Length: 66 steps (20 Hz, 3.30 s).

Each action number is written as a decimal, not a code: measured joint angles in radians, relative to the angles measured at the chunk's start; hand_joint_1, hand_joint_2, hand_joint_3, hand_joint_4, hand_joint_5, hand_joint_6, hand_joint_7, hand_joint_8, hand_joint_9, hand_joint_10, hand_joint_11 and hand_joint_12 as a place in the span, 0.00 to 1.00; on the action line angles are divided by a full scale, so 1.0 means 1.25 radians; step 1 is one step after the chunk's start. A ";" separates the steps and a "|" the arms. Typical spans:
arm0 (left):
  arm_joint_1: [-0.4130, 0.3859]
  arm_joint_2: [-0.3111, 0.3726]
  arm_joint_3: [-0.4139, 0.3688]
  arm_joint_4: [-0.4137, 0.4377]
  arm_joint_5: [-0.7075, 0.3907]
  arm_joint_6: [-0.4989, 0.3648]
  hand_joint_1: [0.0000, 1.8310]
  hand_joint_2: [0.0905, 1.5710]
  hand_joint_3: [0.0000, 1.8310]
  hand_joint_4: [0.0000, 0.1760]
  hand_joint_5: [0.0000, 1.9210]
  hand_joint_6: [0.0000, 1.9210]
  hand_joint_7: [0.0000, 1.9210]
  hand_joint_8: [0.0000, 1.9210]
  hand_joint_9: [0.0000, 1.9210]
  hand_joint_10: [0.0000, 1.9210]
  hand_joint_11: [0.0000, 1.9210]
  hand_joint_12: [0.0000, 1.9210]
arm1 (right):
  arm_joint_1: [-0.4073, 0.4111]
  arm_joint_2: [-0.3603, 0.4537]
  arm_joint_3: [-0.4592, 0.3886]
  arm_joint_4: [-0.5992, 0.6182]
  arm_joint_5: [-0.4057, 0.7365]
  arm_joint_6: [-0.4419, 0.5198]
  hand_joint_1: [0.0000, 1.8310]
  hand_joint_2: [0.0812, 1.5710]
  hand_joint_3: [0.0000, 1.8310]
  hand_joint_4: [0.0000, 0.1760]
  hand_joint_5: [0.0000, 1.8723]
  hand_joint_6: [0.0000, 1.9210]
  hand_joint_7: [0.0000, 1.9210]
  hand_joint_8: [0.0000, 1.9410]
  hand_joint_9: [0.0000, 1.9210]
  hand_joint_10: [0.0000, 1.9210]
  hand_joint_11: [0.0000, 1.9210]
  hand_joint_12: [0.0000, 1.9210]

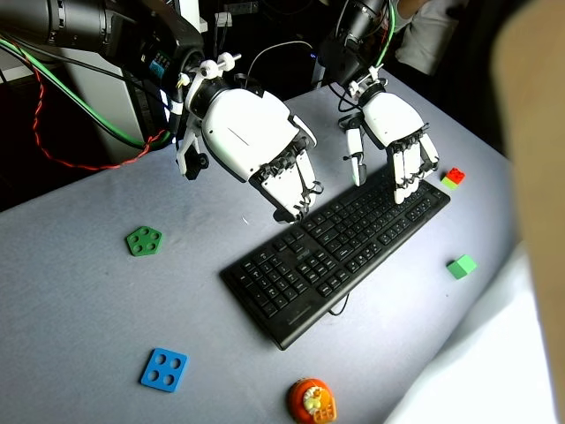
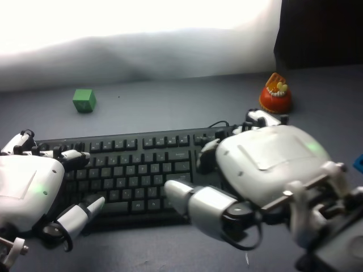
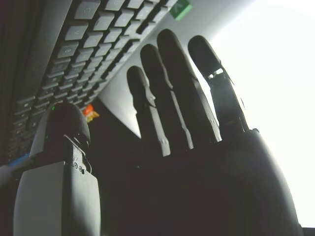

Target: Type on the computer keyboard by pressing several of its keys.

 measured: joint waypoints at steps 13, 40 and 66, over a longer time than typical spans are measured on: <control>0.012 0.003 0.008 0.003 0.016 -0.011 0.00 0.76 0.00 0.21 0.05 0.00 0.07 0.00 0.08 0.00 0.00 0.38 | 0.039 -0.221 0.259 0.142 -0.056 0.017 0.02 0.73 0.00 0.00 0.12 0.03 0.14 0.00 0.11 0.00 0.00 0.27; 0.103 -0.002 0.008 0.015 -0.001 -0.045 0.01 0.82 0.00 0.48 0.09 0.00 0.30 0.00 0.34 0.02 0.02 0.61 | -0.022 -0.308 0.383 0.016 -0.061 0.077 0.00 0.78 0.00 0.00 0.20 0.21 0.42 0.07 0.29 0.53 0.12 0.84; 0.080 0.003 0.008 0.015 0.016 -0.048 0.00 0.85 0.00 0.19 0.24 0.01 0.27 0.00 0.28 0.01 0.00 0.66 | -0.009 -0.280 0.372 0.020 -0.092 0.085 0.03 0.82 0.00 0.00 0.26 0.28 0.41 0.00 0.24 0.46 0.07 0.87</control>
